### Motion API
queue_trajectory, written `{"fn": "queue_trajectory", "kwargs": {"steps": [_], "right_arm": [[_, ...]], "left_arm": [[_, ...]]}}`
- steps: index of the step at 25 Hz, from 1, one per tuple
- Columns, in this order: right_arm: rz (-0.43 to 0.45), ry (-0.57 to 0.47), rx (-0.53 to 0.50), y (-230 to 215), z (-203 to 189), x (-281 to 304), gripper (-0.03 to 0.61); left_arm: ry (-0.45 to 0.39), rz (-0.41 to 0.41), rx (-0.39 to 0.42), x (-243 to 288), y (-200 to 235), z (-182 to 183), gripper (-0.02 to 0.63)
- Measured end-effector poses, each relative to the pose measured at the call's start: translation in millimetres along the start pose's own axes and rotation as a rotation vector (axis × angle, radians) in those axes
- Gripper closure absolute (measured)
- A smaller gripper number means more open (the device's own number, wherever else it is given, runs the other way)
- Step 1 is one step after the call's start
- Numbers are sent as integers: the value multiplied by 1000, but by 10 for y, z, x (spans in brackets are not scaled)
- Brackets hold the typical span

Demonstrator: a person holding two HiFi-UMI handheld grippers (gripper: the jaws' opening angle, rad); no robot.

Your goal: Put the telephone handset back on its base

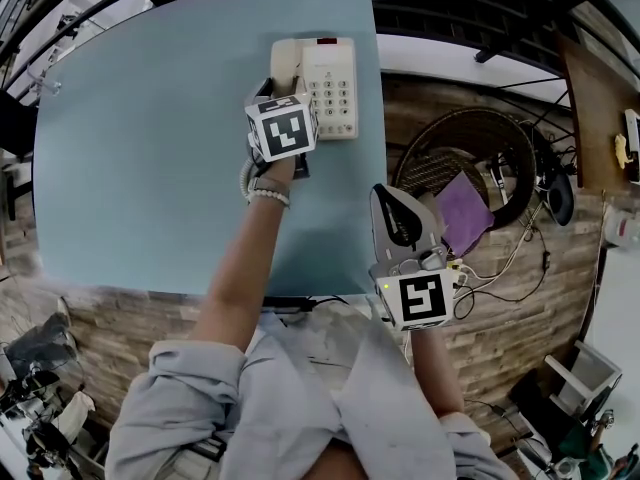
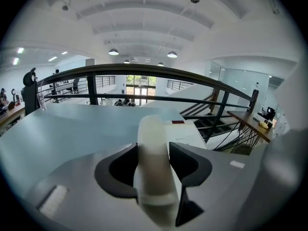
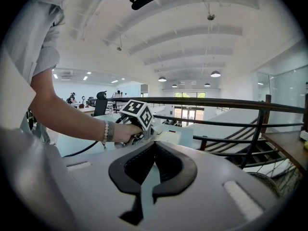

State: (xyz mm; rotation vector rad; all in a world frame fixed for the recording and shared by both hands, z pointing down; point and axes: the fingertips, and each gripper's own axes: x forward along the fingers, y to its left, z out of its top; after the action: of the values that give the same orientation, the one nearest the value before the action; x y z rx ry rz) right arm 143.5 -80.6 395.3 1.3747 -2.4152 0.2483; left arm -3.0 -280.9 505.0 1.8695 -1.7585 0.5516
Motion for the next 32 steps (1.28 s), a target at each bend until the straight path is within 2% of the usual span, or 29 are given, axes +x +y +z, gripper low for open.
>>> {"fn": "queue_trajectory", "kwargs": {"steps": [3,6,8,10,15,20,23,29,32], "right_arm": [[3,1,-3,12,-2,4,572],[4,4,-1,20,-1,-6,572],[4,6,0,19,-5,-15,572],[2,0,-1,13,-5,-14,572],[5,1,0,26,-10,6,572],[5,-5,-6,67,14,24,572],[-2,-14,-8,105,62,19,572],[-21,-39,-17,164,167,28,572],[-23,-51,-27,223,225,22,572]], "left_arm": [[12,37,11,-11,-3,-3,419],[30,79,59,8,-42,-1,419],[36,71,96,26,-88,-6,419],[39,36,115,37,-127,-13,419],[21,-79,74,35,-143,1,417],[-27,-184,36,-108,-103,129,417],[-69,-275,25,-262,-110,210,419],[-163,-426,83,-633,-129,307,424],[-243,-448,110,-891,-84,431,445]]}}
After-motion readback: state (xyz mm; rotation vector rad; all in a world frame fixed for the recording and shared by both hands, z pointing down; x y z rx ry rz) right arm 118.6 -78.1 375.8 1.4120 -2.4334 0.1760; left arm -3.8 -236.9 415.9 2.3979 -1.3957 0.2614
